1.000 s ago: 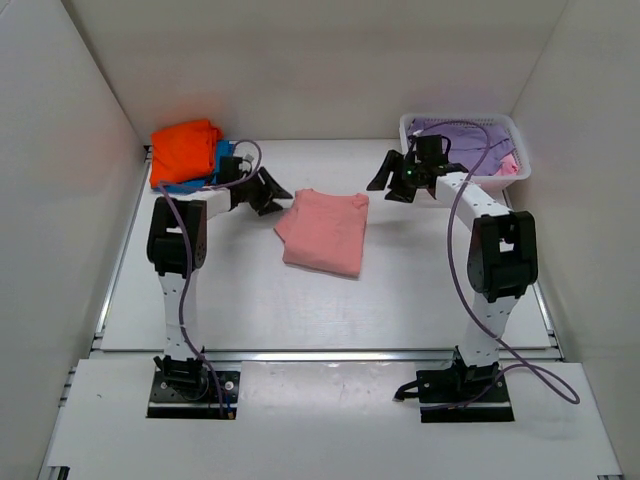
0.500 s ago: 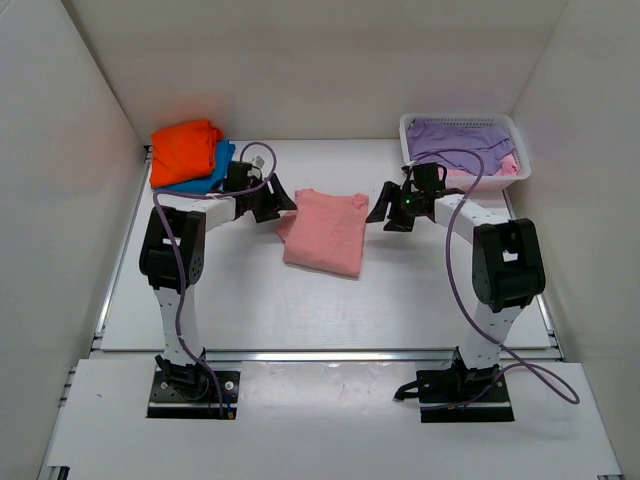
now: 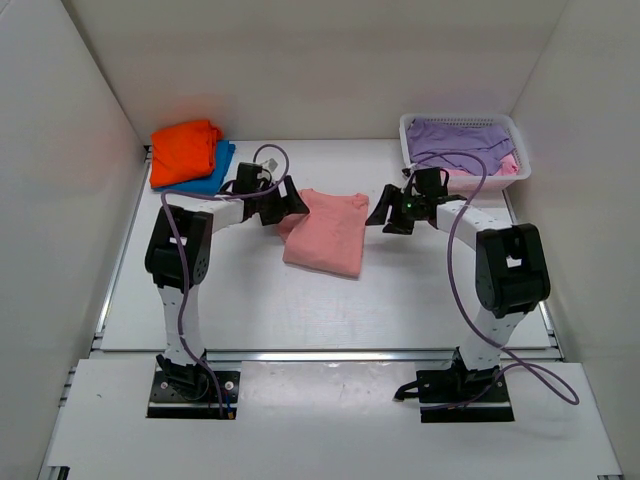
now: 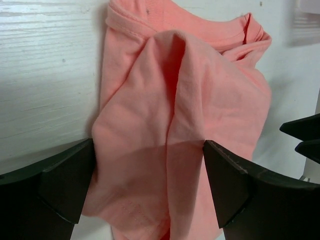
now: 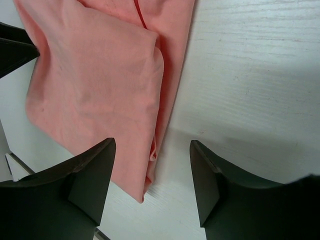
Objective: Fold and stack the t-shirts
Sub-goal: Put the neatly folded tshirt into the corner of the board with the left arm
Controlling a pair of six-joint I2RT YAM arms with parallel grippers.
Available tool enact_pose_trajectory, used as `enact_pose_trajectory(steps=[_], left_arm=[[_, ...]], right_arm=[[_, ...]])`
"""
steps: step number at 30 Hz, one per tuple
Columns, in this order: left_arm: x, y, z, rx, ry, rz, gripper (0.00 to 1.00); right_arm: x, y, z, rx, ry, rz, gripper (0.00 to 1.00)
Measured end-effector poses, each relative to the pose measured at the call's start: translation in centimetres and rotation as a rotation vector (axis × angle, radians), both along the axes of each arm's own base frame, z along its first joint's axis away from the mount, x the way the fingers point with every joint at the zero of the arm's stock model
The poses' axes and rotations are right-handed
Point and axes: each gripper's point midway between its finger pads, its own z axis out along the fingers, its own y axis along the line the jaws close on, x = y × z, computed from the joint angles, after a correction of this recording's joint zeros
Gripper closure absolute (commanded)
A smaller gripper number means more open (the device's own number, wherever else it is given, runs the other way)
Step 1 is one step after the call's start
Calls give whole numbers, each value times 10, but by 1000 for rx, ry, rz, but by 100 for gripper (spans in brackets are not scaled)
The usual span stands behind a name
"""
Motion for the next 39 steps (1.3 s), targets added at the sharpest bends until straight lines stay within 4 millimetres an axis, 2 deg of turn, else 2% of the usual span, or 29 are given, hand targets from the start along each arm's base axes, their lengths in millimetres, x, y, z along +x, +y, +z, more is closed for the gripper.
enact_pose_trajectory(steps=[3,6,9,10,11,13,18,22,24,28,31,35,39], left_arm=[[-4,-6,-1,7,-9,-27,6],[-9,-12,-3,21,-12,-55,16],[-16,-14,-9,73,-8,-89,45],[-20,-14,-12,97,2,-96,66],[-25,-15,-16,119,13,-106,83],[-32,-16,-23,162,23,-134,100],[-22,-9,-19,267,21,-149,100],[9,25,-4,439,-34,-76,100],[33,49,16,522,-90,-19,100],[87,91,72,644,-238,100,100],[118,119,109,720,-333,178,100],[146,150,136,806,-405,236,100],[176,176,148,836,-453,286,100]], right_arm=[[-5,-1,-1,7,3,3,42],[-7,-2,0,17,4,5,42],[-6,-4,2,26,-6,2,43],[-6,-5,2,29,-9,2,43],[-7,-6,2,32,-8,1,43],[-8,-8,2,36,-10,-2,44],[-9,-9,3,50,-10,1,44],[-9,-9,7,55,-17,4,44],[-9,-8,11,58,-28,7,45],[-9,-7,20,62,-49,11,45],[-9,-6,27,63,-57,14,45],[-3,-4,37,67,-83,18,45],[1,-2,44,71,-98,22,45]])
